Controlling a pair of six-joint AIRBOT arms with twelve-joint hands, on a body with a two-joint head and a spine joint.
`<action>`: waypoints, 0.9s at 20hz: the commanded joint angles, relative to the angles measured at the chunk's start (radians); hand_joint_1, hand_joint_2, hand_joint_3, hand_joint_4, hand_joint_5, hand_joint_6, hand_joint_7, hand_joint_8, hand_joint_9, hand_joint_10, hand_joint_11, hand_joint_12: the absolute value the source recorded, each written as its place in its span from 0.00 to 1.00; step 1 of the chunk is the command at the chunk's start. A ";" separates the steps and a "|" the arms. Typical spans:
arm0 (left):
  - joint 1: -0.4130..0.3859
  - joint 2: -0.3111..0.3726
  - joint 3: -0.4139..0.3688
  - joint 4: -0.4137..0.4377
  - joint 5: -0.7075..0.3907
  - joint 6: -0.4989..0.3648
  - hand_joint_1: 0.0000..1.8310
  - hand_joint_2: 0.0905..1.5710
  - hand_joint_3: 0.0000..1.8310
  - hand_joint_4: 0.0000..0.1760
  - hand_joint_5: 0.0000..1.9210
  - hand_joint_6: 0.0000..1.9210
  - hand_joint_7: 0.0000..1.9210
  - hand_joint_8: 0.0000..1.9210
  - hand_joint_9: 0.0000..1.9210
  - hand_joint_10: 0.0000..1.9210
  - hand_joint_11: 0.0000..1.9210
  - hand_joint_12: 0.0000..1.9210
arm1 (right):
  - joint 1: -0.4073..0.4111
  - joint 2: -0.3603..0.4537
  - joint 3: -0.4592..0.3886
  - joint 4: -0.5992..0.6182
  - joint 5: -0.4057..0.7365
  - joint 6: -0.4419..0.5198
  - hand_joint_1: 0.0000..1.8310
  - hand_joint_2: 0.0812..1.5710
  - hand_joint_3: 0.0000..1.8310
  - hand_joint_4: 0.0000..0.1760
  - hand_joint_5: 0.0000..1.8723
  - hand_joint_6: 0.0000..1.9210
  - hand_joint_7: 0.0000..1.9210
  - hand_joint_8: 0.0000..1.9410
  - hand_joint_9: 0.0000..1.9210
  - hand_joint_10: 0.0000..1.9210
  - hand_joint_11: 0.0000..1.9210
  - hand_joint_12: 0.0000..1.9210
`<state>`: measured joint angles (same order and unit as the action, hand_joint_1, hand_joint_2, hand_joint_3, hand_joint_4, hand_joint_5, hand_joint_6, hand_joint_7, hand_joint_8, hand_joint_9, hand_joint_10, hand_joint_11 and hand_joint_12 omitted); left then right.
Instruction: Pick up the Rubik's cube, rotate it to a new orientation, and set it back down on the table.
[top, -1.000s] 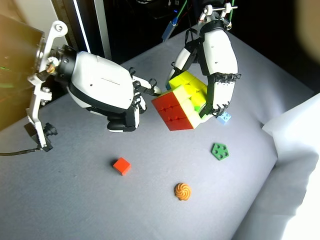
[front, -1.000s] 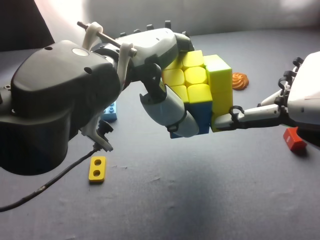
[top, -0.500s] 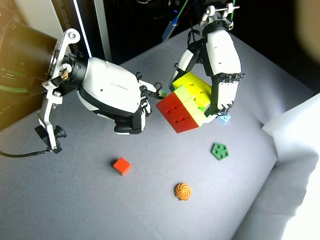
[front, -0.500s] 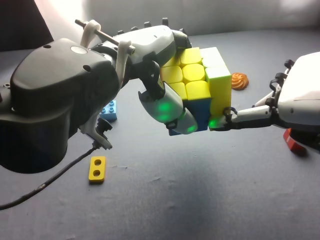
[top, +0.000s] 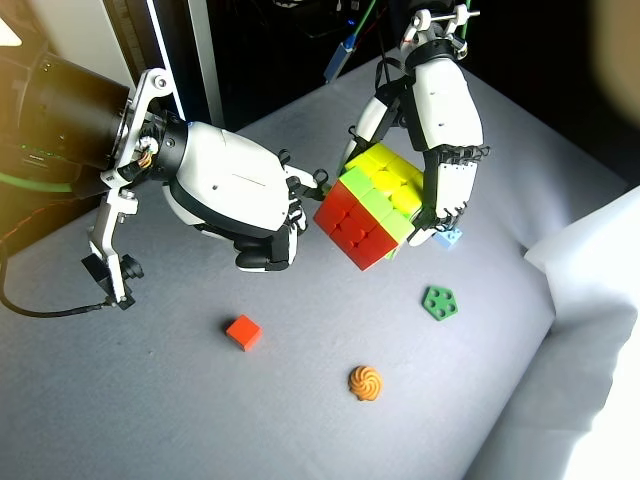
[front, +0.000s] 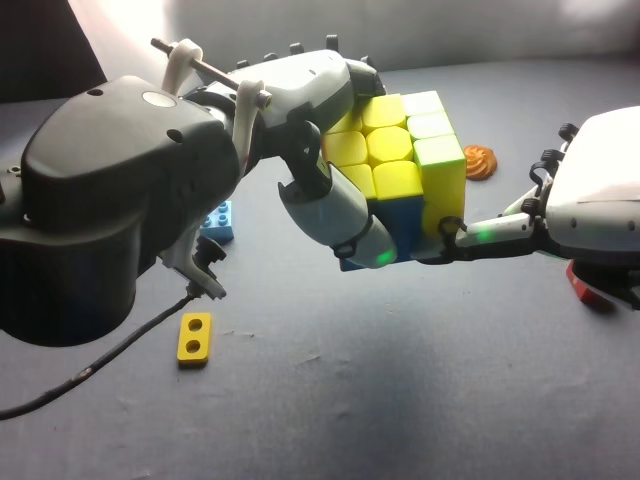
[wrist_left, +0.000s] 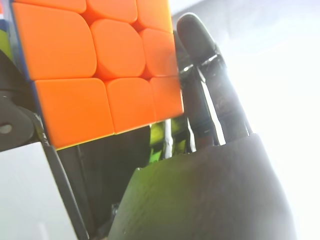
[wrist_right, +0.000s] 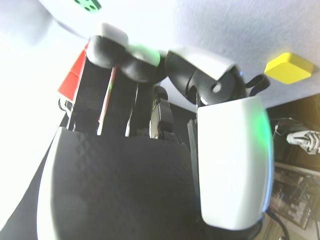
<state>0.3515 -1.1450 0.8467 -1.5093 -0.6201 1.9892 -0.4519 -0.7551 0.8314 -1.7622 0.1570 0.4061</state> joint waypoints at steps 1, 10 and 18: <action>-0.022 -0.009 -0.006 0.049 0.027 -0.023 0.74 0.75 0.00 0.00 0.43 0.53 0.42 0.73 0.37 0.77 0.28 0.63 | 0.006 -0.001 0.011 0.011 -0.067 -0.003 0.72 0.58 0.43 1.00 0.00 0.00 0.35 0.93 0.55 1.00 0.54 1.00; -0.026 -0.009 -0.005 0.048 0.027 -0.023 0.74 0.75 0.00 0.00 0.42 0.56 0.41 0.74 0.37 0.75 0.28 0.61 | -0.001 -0.006 0.022 0.011 -0.079 -0.003 0.73 0.53 0.48 1.00 0.00 0.00 0.37 0.92 0.56 1.00 0.54 1.00; -0.029 -0.010 -0.005 0.048 0.025 -0.023 0.74 0.75 0.00 0.00 0.43 0.54 0.41 0.74 0.37 0.75 0.28 0.59 | 0.000 -0.006 0.023 0.011 -0.027 -0.004 0.73 0.54 0.49 1.00 0.00 0.00 0.36 0.95 0.57 1.00 0.54 1.00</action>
<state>0.3393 -1.1511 0.8467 -1.5108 -0.6117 1.9785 -0.4648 -0.7628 0.8482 -1.7657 0.1612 0.4053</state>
